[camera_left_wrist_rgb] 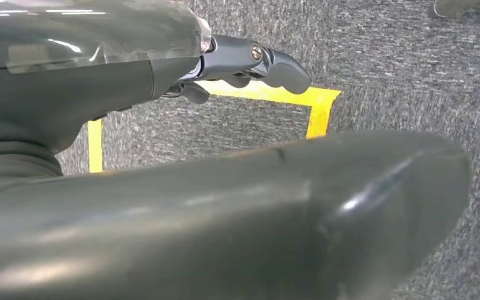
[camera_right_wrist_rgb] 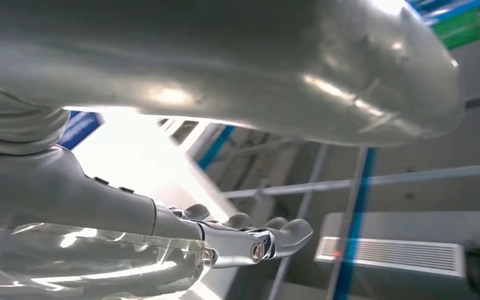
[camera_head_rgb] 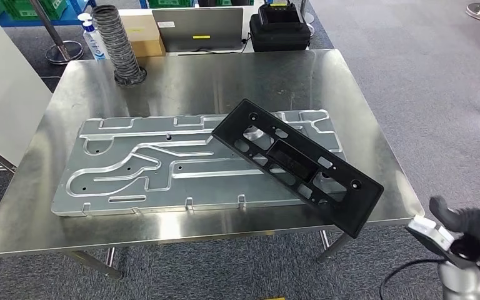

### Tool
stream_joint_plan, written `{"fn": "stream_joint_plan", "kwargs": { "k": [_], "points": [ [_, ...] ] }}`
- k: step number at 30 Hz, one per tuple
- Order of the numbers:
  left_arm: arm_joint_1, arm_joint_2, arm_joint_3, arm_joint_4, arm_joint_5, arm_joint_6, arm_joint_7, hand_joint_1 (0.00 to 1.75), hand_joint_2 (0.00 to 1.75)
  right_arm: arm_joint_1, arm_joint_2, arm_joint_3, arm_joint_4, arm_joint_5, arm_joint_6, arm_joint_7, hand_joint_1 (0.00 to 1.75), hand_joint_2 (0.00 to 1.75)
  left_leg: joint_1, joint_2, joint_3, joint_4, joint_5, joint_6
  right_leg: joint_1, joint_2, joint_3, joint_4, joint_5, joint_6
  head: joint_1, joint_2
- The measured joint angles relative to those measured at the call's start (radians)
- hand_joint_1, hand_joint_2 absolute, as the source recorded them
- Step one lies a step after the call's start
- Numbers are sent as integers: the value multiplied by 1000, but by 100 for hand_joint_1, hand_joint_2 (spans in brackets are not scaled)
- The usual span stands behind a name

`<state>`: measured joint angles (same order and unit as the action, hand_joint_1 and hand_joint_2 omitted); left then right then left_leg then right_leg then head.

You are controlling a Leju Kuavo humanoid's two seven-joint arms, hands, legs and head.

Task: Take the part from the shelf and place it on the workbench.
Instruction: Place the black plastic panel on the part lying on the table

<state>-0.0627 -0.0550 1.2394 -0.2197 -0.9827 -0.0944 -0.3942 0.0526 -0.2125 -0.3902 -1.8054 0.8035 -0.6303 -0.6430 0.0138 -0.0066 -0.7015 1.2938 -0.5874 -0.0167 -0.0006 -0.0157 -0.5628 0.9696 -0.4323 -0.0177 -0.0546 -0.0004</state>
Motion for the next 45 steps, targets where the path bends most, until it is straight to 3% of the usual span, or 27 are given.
{"fn": "stream_joint_plan", "kwargs": {
  "k": [1, 3, 5, 9, 11, 13, 14, 15, 16, 17, 20, 22, 24, 25, 27, 29, 30, 31, 33, 35, 36, 37, 39, 40, 41, 44, 45],
  "points": [
    [1, 0, 0, 0, -3, -2, -2, 0, 0, 38, 19, -38, -19, -14, 9, -17, 0, 0, 0, 0, 12, -16, 16, -2, -1, 1, 0, 3, -2, 2, 0, 0],
    [2, 0, 0, 0, -5, -5, -4, 0, 0, 86, 54, -94, -43, -30, 25, -39, 0, 0, 0, 1, 83, -145, 76, -1, -4, 7, 0, 13, -7, 8, 0, 0],
    [-2, 0, 0, 0, -7, -7, -5, 0, 0, 106, 80, -127, -56, -33, 38, -48, 0, 0, -2, 0, 143, -256, 112, 9, -2, 16, -4, 28, -12, 18, 0, 0],
    [-8, -1, 0, 0, -12, -8, -3, 0, 0, 137, 122, -172, -61, -16, 66, -50, 0, 0, -5, 0, 150, -281, 125, 35, -4, 22, -10, 38, -12, 39, 0, 0],
    [-10, -2, 0, 0, -12, -8, -1, 0, 0, 146, 138, -186, -59, -11, 72, -50, 0, 0, -2, 4, 141, -287, 138, 49, -7, 21, -30, 86, -59, 49, 0, 0],
    [-11, -2, 1, 0, -8, -7, 3, 0, 0, 152, 154, -196, -53, -4, 79, -51, 0, 0, -3, 6, 125, -287, 149, 54, -11, 20, -72, 206, -146, 58, 0, 0],
    [-11, -2, 2, 0, -4, -6, 6, 0, 0, 154, 164, -200, -46, 0, 84, -51, 0, 0, -4, 7, 116, -287, 155, 54, -12, 20, -90, 267, -179, 61, 0, 0],
    [-11, -3, 3, 0, 0, -4, 9, 0, 0, 155, 173, -202, -36, 3, 88, -51, 0, 0, -5, 7, 107, -286, 161, 54, -13, 20, -95, 303, -195, 62, 0, 0],
    [-11, -4, 5, 0, 3, -2, 12, 0, 0, 155, 181, -204, -24, 5, 91, -51, 0, 0, -6, 7, 98, -285, 168, 53, -14, 20, -82, 300, -190, 61, 0, 0],
    [-11, -6, 7, 0, 6, -1, 13, 0, 0, 154, 187, -206, -11, 8, 92, -51, 0, 0, -6, 7, 90, -284, 174, 51, -13, 20, -48, 258, -169, 58, 0, 0],
    [-10, -17, 15, 0, 10, 3, 14, 0, 0, 147, 201, -219, 30, 16, 99, -50, 0, 0, -8, 6, 76, -285, 194, 42, -5, 20, 92, 45, -110, 41, 0, 0],
    [-8, -24, 17, 0, 10, 4, 14, 0, 0, 144, 211, -237, 64, 20, 116, -50, 0, 0, -6, 5, 75, -289, 209, 30, 4, 19, 117, -4, -100, 32, 0, 0],
    [-6, -27, 19, 0, 10, 5, 17, 0, 0, 139, 225, -264, 109, 23, 139, -50, 0, 0, -3, 4, 73, -294, 218, 17, 5, 16, 108, -12, -79, 19, 0, 0],
    [-5, -29, 20, 0, 10, 6, 19, 0, 0, 136, 233, -278, 134, 24, 150, -51, 0, 0, -3, 4, 65, -285, 203, 13, 4, 14, 101, -17, -67, 12, 0, 0],
    [-4, -30, 21, 0, 8, 6, 23, 0, 0, 130, 250, -308, 195, 23, 166, -51, 0, 0, -2, 5, 36, -211, 120, 7, -1, 10, 79, -26, -41, 2, 0, 0],
    [-4, -32, 22, 0, 7, 5, 26, 0, 0, 124, 265, -335, 268, 17, 177, -52, 0, 0, -1, 5, 7, -85, 30, 1, 0, 9, 52, -23, -21, -2, 0, 0],
    [-3, -32, 23, 0, 7, 5, 26, 0, 0, 118, 271, -350, 313, 12, 184, -51, 0, 0, -1, 5, 5, -37, 14, -2, 1, 8, 37, -20, -11, -2, 0, 0],
    [-3, -32, 23, 0, 6, 4, 25, 0, 0, 111, 275, -365, 359, 7, 191, -51, 0, 0, -1, 5, 17, -17, 21, -4, 1, 8, 21, -15, -2, -1, 0, 0],
    [-3, -32, 24, 0, 2, 2, 22, 0, 0, 98, 279, -395, 464, -6, 196, -51, 0, 0, -1, 5, 95, -84, 71, -4, -1, 7, -12, 3, 10, 5, 0, 0],
    [-6, -32, 24, 0, -1, -1, 19, 0, 0, 83, 278, -420, 573, -16, 191, -51, 0, 0, -3, 5, 196, -220, 78, 2, -1, 6, -37, 25, 17, 13, 0, 0],
    [-7, -33, 24, 0, -3, -2, 18, 0, 0, 70, 274, -433, 644, -16, 185, -52, 0, 0, -4, 4, 226, -269, 68, 7, -1, 6, -44, 33, 21, 18, 0, 0],
    [-9, -33, 24, 0, -5, -3, 16, 0, 0, 54, 267, -447, 721, -11, 178, -50, 0, 0, -6, 4, 238, -294, 57, 14, 1, 6, -47, 37, 26, 24, 0, 0],
    [-10, -37, 24, 0, -10, -6, 13, 0, 0, 24, 250, -481, 894, 2, 167, -34, 0, 0, -6, 5, 232, -302, 67, 28, 0, 7, -49, 38, 35, 37, 0, 0],
    [-11, -39, 24, 0, -13, -7, 12, 0, 0, 15, 243, -496, 972, 7, 165, -21, 0, 0, -5, 6, 225, -303, 77, 35, -1, 8, -54, 44, 25, 44, 0, 0],
    [-12, -41, 24, 0, -16, -7, 11, 0, 0, 8, 239, -510, 1042, 15, 163, -4, 0, 0, -3, 7, 215, -306, 89, 42, -4, 10, -63, 64, -3, 50, 0, 0],
    [-11, -44, 24, 0, -27, -13, 9, 0, 0, -18, 235, -529, 1222, 63, 163, 102, 0, 0, -2, 13, 173, -306, 123, 49, -11, 12, -111, 228, -149, 66, 0, 0],
    [-11, -46, 23, 0, -32, -15, 8, 0, 0, -27, 236, -531, 1275, 83, 171, 156, 0, 0, -2, 14, 159, -305, 134, 47, -14, 12, -120, 283, -174, 69, 0, 0]
  ]
}}
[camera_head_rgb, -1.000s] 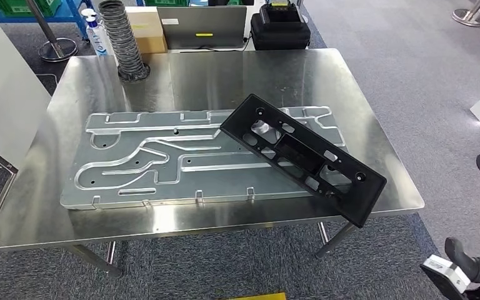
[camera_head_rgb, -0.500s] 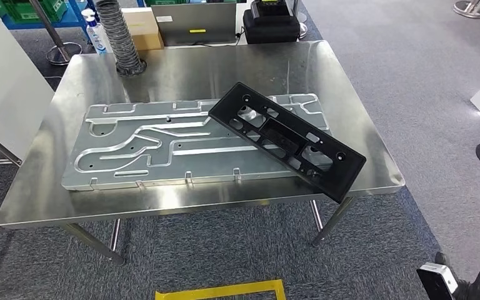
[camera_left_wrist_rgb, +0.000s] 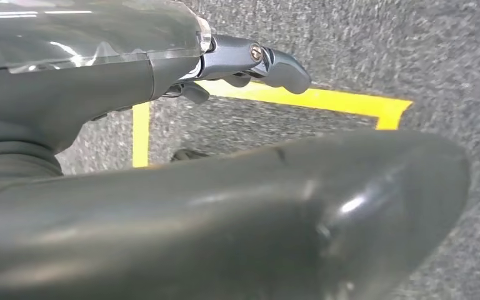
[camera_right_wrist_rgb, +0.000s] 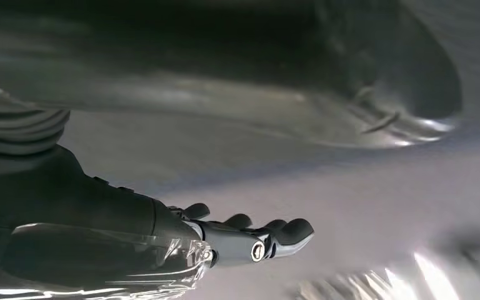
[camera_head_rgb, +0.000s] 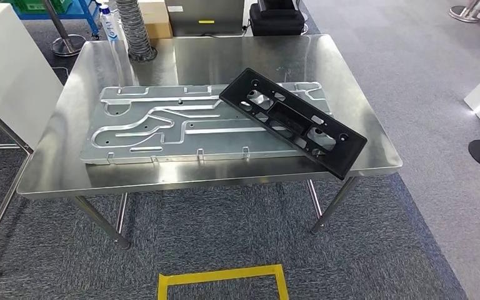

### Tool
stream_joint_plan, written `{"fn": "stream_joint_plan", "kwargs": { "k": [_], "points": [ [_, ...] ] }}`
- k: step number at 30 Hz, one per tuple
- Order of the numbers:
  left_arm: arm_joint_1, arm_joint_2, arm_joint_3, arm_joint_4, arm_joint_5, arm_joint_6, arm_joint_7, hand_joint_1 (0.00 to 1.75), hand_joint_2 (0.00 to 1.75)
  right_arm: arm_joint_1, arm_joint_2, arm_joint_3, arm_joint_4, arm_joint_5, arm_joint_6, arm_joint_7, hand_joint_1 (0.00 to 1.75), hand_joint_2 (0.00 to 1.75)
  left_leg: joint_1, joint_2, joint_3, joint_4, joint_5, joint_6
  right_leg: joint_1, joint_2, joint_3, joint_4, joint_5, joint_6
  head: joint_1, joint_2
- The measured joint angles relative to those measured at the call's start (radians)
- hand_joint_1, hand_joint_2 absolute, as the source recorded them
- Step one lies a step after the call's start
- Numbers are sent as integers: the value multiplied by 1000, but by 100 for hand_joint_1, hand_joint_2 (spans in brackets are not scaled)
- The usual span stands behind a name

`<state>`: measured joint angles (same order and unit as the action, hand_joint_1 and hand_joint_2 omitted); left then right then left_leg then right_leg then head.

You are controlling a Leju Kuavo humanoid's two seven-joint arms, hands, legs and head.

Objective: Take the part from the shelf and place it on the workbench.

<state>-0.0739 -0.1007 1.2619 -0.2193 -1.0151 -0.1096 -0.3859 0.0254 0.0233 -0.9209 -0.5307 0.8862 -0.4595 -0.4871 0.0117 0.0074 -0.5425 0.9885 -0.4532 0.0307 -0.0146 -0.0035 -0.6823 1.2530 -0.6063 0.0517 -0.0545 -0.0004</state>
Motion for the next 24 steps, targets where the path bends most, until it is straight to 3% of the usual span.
{"fn": "stream_joint_plan", "kwargs": {
  "k": [1, 2, 4, 5, 7, 9, 10, 11, 12, 14, 15, 16, 17, 19, 21, 22, 24],
  "points": [
    [0, -2, -2, 0, -6, -2, 0, 0, 0, -7, 2, -1, 45, 18, 13, 55, 0, 0, 0, 1, -14, 1, 10, -2, -3, 0, 6, 29, 1, 2, 0, 0],
    [0, -5, -4, 0, -12, -3, -1, 0, 0, -12, 3, -1, 84, 36, 31, 112, 0, 0, 0, 1, -27, 3, 20, -5, -6, 0, 30, 20, 22, 4, 0, 0],
    [0, -11, -7, 0, -20, -5, -2, 0, 0, -21, 6, 0, 145, 68, 67, 207, 0, 0, 1, 1, -50, 8, 37, -13, -12, 0, 131, -101, 71, 3, 0, 0],
    [-1, -13, -8, 0, -22, -6, -3, 0, 0, -26, 6, 0, 168, 81, 83, 240, 0, 0, 0, 1, -59, 12, 44, -19, -11, 2, 185, -183, 78, 0, 0, 0],
    [-1, -17, -8, 0, -24, -7, -4, 0, 0, -33, 6, 3, 201, 99, 109, 273, 0, 0, -1, 2, -66, 12, 60, -32, -4, 6, 242, -279, 71, -12, -1, 0],
    [-1, -20, -9, 0, -28, -8, -1, 0, 0, -36, 4, 6, 224, 117, 135, 285, 0, 0, 1, 3, -69, 8, 75, -47, 0, 7, 236, -288, 80, -30, -1, 0],
    [1, -20, -9, 0, -30, -8, 2, 0, 0, -37, 3, 9, 233, 126, 148, 287, 0, 0, 2, 2, -74, 13, 69, -52, 0, 4, 229, -291, 89, -39, -1, 0],
    [3, -21, -10, 0, -32, -9, 6, 0, 0, -38, 2, 12, 239, 132, 159, 286, 0, 0, 3, 1, -83, 30, 45, -56, -1, 2, 219, -292, 100, -49, -1, 0],
    [4, -21, -11, 0, -35, -9, 10, 0, 0, -39, 2, 15, 245, 136, 170, 284, 0, 0, 3, 1, -96, 66, 1, -59, -1, 0, 206, -293, 112, -57, -1, 0],
    [6, -22, -15, 0, -41, -10, 16, 0, 0, -39, 1, 20, 255, 142, 191, 281, 0, 0, 4, 0, -130, 190, -104, -60, 6, -2, 176, -291, 134, -65, -1, 0],
    [6, -22, -16, 0, -43, -10, 18, 0, 0, -39, 0, 23, 259, 147, 202, 282, 0, 0, 4, 0, -140, 254, -135, -61, 10, -3, 159, -288, 146, -67, -1, 0],
    [6, -22, -18, 0, -44, -10, 20, 0, 0, -39, 0, 26, 264, 152, 212, 284, 0, 0, 3, 0, -139, 297, -140, -60, 14, -3, 141, -284, 157, -68, -1, 0],
    [6, -22, -21, 0, -45, -10, 21, 0, 0, -39, 0, 29, 268, 157, 222, 288, 0, 0, 3, 0, -123, 309, -123, -57, 17, -4, 122, -279, 167, -68, -1, 0],
    [5, -22, -25, 0, -46, -10, 22, 0, 0, -40, 0, 34, 276, 164, 245, 297, 0, 0, -1, 0, -38, 229, -71, -47, 21, -4, 88, -265, 185, -66, -1, 0],
    [1, -22, -29, 0, -46, -9, 21, 0, 0, -42, 0, 38, 283, 171, 273, 305, 0, 0, -8, 0, 70, 77, -75, -33, 25, -4, 65, -251, 200, -59, -1, 0],
    [-1, -23, -30, 0, -46, -8, 20, 0, 0, -43, 0, 40, 286, 174, 285, 308, 0, 0, -10, 0, 101, 24, -88, -26, 26, -4, 59, -247, 207, -55, -1, 0],
    [-1, -23, -31, 0, -47, -4, 19, 0, 0, -44, 0, 44, 290, 178, 304, 311, 0, 0, -14, 1, 110, -11, -93, -14, 24, -6, 56, -249, 226, -43, -1, 0]
  ]
}}
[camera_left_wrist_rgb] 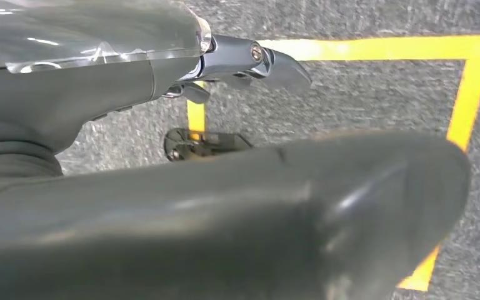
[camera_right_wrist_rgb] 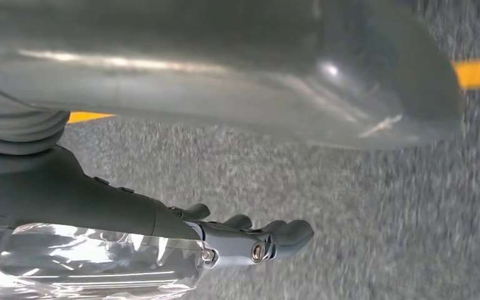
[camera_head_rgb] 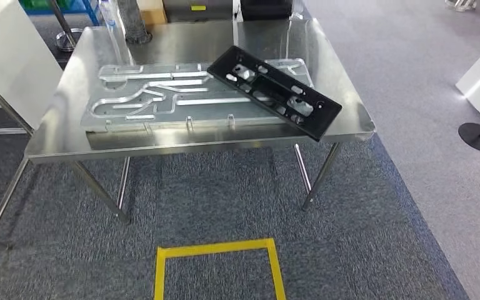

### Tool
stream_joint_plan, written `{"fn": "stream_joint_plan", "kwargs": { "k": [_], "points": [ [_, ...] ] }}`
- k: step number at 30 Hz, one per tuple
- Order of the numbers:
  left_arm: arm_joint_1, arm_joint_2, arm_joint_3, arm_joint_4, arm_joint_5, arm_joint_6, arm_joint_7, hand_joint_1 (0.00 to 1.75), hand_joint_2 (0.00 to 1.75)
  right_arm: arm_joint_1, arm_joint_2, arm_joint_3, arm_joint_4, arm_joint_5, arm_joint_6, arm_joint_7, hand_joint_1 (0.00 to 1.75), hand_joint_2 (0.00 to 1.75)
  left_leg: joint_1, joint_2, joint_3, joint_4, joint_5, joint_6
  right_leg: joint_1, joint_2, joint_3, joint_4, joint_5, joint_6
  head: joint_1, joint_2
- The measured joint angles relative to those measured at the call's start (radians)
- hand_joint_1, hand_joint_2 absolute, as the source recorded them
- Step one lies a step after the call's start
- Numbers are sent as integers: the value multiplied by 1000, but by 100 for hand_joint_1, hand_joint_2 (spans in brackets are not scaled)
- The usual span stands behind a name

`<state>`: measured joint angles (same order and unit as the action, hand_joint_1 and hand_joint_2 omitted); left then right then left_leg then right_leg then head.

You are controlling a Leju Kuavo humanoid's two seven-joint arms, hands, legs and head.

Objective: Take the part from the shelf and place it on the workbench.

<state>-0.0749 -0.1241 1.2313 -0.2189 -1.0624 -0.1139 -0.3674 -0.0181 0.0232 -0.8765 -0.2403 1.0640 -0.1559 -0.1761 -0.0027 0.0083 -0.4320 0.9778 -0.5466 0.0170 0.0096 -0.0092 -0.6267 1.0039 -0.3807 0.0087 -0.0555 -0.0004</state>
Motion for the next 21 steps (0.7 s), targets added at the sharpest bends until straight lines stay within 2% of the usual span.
{"fn": "stream_joint_plan", "kwargs": {
  "k": [1, 2, 3, 4, 5, 6, 7, 8, 9, 10, 12, 13, 14, 16, 17, 18, 20, 21],
  "points": [
    [0, -1, 0, 1, -1, 2, -1, 0, 0, 0, 0, 2, 2, 2, 8, 1, 0, 0, 1, 2, -8, -3, 11, 7, -2, 2, -4, 1, 1, 6, 0, 0],
    [0, -2, 0, 1, -3, 3, -1, 0, 0, -1, 0, 3, 5, 3, 16, 1, 0, 0, 2, 4, -18, -5, 24, 15, -3, 4, -12, 11, -15, 12, 0, 0],
    [0, -3, -1, 2, -4, 5, -2, 0, 0, -1, 0, 5, 8, 4, 24, -1, 0, 0, 4, 5, -32, -8, 39, 22, -5, 6, -23, 39, -53, 18, 0, 0],
    [-1, -3, -1, 2, -6, 5, -3, 0, 0, -2, 0, 6, 10, 6, 29, -4, 0, 0, 6, 6, -48, -8, 53, 26, -9, 9, -37, 87, -106, 24, 0, 0],
    [-1, -2, -1, 2, -8, 5, -4, 0, 0, -3, 1, 7, 12, 7, 33, -8, 0, 0, 5, 6, -65, -8, 66, 28, -13, 9, -51, 150, -160, 30, 0, 0],
    [0, -1, -2, 2, -10, 5, -5, 0, 0, -5, 2, 9, 14, 9, 35, -12, 0, 0, 5, 6, -82, -6, 79, 28, -16, 8, -62, 214, -198, 35, 0, 0],
    [0, 0, -2, 2, -11, 5, -5, 0, 0, -8, 4, 11, 16, 10, 37, -15, 0, 0, 5, 7, -98, -3, 91, 26, -19, 8, -63, 261, -210, 39, 0, 0],
    [0, 1, -2, 2, -12, 5, -5, 0, 0, -9, 6, 14, 18, 12, 39, -17, 0, 0, 5, 7, -115, 1, 102, 24, -22, 8, -49, 278, -198, 42, 0, 0],
    [0, 2, -2, 2, -12, 6, -6, 0, 0, -11, 9, 16, 19, 13, 41, -17, 0, 0, 5, 8, -133, 7, 112, 21, -25, 8, -17, 257, -172, 43, 0, 0],
    [-1, 2, -2, 2, -11, 7, -7, 0, 0, -13, 10, 18, 20, 16, 44, -18, 0, 0, 5, 7, -149, 13, 121, 18, -27, 8, 34, 200, -146, 42, 0, 0],
    [-1, 3, -2, 2, -9, 9, -13, 0, 0, -19, 11, 23, 21, 25, 51, -13, 0, 0, 4, 6, -173, 23, 137, 10, -26, 9, 146, 45, -141, 35, 0, 0],
    [-2, 3, -2, 2, -9, 9, -18, 0, 0, -22, 12, 25, 23, 28, 54, -8, 0, 0, 3, 6, -179, 25, 146, 4, -23, 10, 180, -11, -150, 28, 0, 0],
    [-2, 4, -2, 2, -10, 9, -22, 0, 0, -25, 14, 27, 24, 30, 57, -2, 0, 0, 4, 6, -182, 25, 155, -3, -19, 10, 195, -41, -158, 21, -1, 0],
    [-2, 6, -2, 2, -14, 9, -27, 0, 0, -26, 17, 29, 26, 28, 61, 9, 0, 0, 7, 6, -186, 21, 170, -17, -16, 9, 182, -49, -142, 4, -1, 0],
    [-1, 8, -2, 2, -16, 10, -27, 0, 0, -27, 19, 30, 27, 27, 61, 14, 0, 0, 9, 5, -194, 29, 157, -23, -17, 7, 172, -51, -129, -5, -1, 0],
    [0, 10, -3, 2, -18, 11, -27, 0, 0, -28, 21, 30, 29, 26, 62, 20, 0, 0, 10, 3, -205, 54, 123, -27, -18, 5, 160, -53, -116, -13, -1, 0],
    [0, 14, -5, 2, -23, 15, -26, 0, 0, -30, 24, 29, 30, 25, 61, 32, 0, 0, 13, 0, -236, 161, 12, -35, -17, 3, 127, -54, -88, -22, -1, 0],
    [0, 15, -6, 2, -26, 17, -25, 0, 0, -29, 25, 29, 31, 25, 61, 36, 0, 0, 13, 0, -248, 228, -32, -38, -16, 3, 109, -52, -75, -23, -1, 0]
  ]
}}
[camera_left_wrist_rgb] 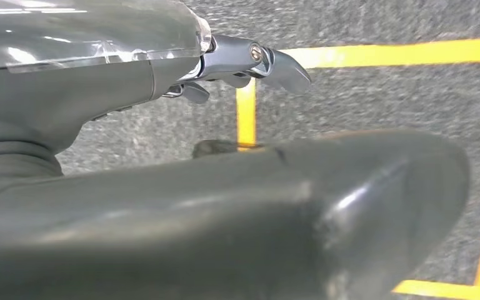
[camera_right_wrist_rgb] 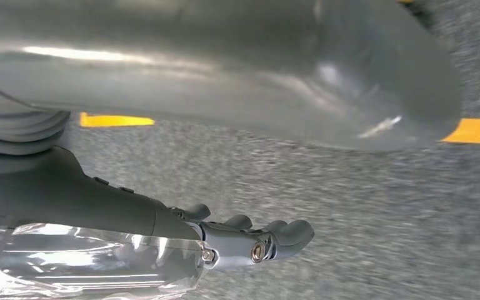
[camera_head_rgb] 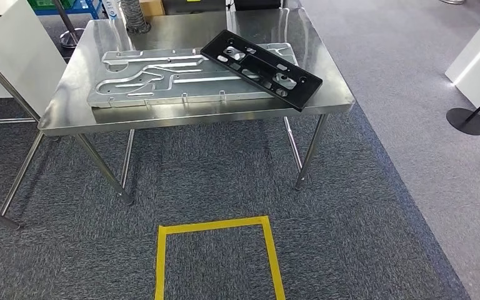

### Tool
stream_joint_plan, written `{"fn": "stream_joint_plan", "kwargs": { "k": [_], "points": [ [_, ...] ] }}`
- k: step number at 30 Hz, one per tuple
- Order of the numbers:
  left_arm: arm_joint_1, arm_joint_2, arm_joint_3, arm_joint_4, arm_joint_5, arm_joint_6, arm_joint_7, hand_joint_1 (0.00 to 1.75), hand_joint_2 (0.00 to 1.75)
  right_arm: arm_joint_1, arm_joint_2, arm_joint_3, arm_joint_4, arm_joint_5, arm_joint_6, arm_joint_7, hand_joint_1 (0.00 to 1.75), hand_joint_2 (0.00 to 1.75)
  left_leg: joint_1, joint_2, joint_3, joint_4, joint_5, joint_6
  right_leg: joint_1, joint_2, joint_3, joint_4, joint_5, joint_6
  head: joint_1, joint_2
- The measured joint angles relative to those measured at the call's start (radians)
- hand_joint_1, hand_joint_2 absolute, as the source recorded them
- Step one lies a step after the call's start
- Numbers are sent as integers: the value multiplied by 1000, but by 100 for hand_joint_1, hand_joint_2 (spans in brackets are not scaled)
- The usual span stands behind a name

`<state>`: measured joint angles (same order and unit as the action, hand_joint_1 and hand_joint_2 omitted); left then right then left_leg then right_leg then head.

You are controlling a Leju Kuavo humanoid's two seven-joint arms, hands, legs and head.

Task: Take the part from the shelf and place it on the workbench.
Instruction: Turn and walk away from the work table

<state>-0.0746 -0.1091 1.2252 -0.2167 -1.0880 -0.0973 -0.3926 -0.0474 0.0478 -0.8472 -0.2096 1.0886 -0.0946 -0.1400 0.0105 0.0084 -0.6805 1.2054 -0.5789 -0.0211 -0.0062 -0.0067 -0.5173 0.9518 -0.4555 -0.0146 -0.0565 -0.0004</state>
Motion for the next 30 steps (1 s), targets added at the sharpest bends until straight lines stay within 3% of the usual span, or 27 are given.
{"fn": "stream_joint_plan", "kwargs": {
  "k": [1, 2, 3, 5, 7, 8, 9, 11, 12, 15, 16, 17, 18, 20, 21, 23, 24, 26, 27, 28, 30],
  "points": [
    [0, 2, -1, 0, -2, 1, 0, 0, 0, 0, 1, 0, 1, 0, 0, 3, 0, 0, 0, 0, -5, 56, -20, -2, 1, 0, -19, 3, 13, 0, 0, 0],
    [0, 4, -2, 0, -3, 2, 0, 0, 0, 0, 1, 0, 1, 0, 0, 5, 0, 0, 1, 0, 4, 85, -12, -3, 2, 0, -39, 8, 24, 1, 0, 0],
    [-1, 6, -3, 0, -3, 2, 0, 0, 0, 0, 2, 0, 2, 0, 0, 6, 0, 0, 1, 0, 28, 83, 13, -4, 2, 0, -59, 15, 35, 3, 0, 0],
    [-4, 10, -5, 0, -4, 3, 0, 0, 0, 0, 5, 0, 3, 0, 1, 8, 0, 0, 1, 0, 129, -25, 55, -1, 2, 0, -98, 33, 53, 10, 0, 0],
    [-10, 13, -9, 0, -4, 5, -1, 0, 0, -1, 8, 0, 3, 0, 2, 7, 0, 0, -3, -3, 231, -172, 35, 12, 4, 0, -122, 52, 68, 21, 0, 0],
    [-12, 14, -12, 0, -6, 6, -2, 0, 0, -2, 9, 0, 3, 0, 2, 4, 0, 0, -5, -4, 254, -213, 18, 21, 4, -1, -127, 56, 76, 27, 0, 0],
    [-13, 15, -14, 0, -8, 6, -4, 0, 0, -1, 10, 0, 3, 0, 2, -1, 0, 0, -8, -4, 258, -229, 15, 32, 4, -1, -129, 56, 85, 33, 0, 0],
    [-12, 16, -17, 0, -14, 6, -5, 0, 0, 0, 11, 0, 3, 0, 0, -15, 0, 0, -8, 0, 239, -228, 34, 51, 1, 1, -136, 58, 87, 46, 0, 0],
    [-12, 16, -19, 0, -17, 6, -5, 0, 0, 1, 12, -1, 4, 0, -1, -23, 0, 0, -6, 2, 227, -230, 48, 60, -1, 3, -145, 77, 58, 51, 0, 0],
    [-11, 18, -22, 0, -24, 3, -11, 0, 0, 2, 15, -1, 5, 2, -1, -33, 0, 0, -7, 6, 178, -229, 89, 71, -7, 5, -181, 236, -101, 66, 0, 0],
    [-11, 19, -22, 0, -26, 1, -15, 0, 0, 1, 15, -1, 5, 3, -1, -32, 0, 0, -8, 6, 161, -228, 101, 71, -8, 5, -186, 295, -128, 69, 0, 0],
    [-11, 19, -24, 0, -27, 0, -19, 0, 0, 1, 15, -1, 5, 4, 0, -30, 0, 0, -9, 6, 144, -226, 112, 70, -8, 5, -182, 333, -127, 71, 0, 0],
    [-11, 19, -25, 0, -29, -1, -21, 0, 0, 0, 15, -1, 5, 5, 2, -27, 0, 0, -10, 6, 127, -224, 122, 68, -8, 5, -163, 342, -103, 70, 0, 0],
    [-10, 19, -28, 0, -30, -1, -23, 0, 0, 0, 15, -1, 5, 7, 4, -24, 0, 0, -11, 6, 98, -219, 142, 64, -5, 5, -77, 259, -46, 60, 0, 0],
    [-10, 18, -29, 0, -29, -1, -23, 0, 0, -1, 15, -1, 5, 9, 4, -25, 0, 0, -13, 6, 89, -217, 150, 61, -1, 4, -12, 176, -44, 51, 0, 0],
    [-11, 18, -29, 0, -29, 0, -22, 0, 0, -4, 15, -1, 5, 13, 4, -30, 0, 0, -15, 7, 80, -213, 165, 52, 7, 3, 88, 31, -77, 34, 0, 0],
    [-11, 17, -30, 0, -29, 0, -20, 0, 0, -5, 15, -1, 5, 14, 4, -33, 0, 0, -15, 8, 78, -212, 172, 45, 10, 2, 111, -8, -90, 27, 0, 0],
    [-11, 20, -30, 0, -29, 2, -15, 0, 0, -5, 16, -1, 5, 16, 4, -37, 0, 0, -12, 8, 73, -209, 178, 33, 8, 0, 109, -23, -85, 14, 0, 0],
    [-10, 21, -30, 0, -29, 2, -12, 0, 0, -5, 16, -1, 5, 16, 4, -38, 0, 0, -11, 6, 65, -192, 162, 28, 6, -1, 105, -26, -76, 7, 0, 0],
    [-9, 22, -30, 0, -29, 2, -9, 0, 0, -4, 17, -1, 5, 15, 5, -39, 0, 0, -10, 3, 50, -154, 131, 23, 4, -3, 99, -29, -67, 1, 0, 0],
    [-6, 23, -30, 0, -29, 3, -6, 0, 0, -4, 17, -4, 5, 7, 13, -40, 0, 0, -5, -1, 5, -27, 44, 15, 4, -5, 81, -26, -55, -5, 0, 0]
  ]
}}
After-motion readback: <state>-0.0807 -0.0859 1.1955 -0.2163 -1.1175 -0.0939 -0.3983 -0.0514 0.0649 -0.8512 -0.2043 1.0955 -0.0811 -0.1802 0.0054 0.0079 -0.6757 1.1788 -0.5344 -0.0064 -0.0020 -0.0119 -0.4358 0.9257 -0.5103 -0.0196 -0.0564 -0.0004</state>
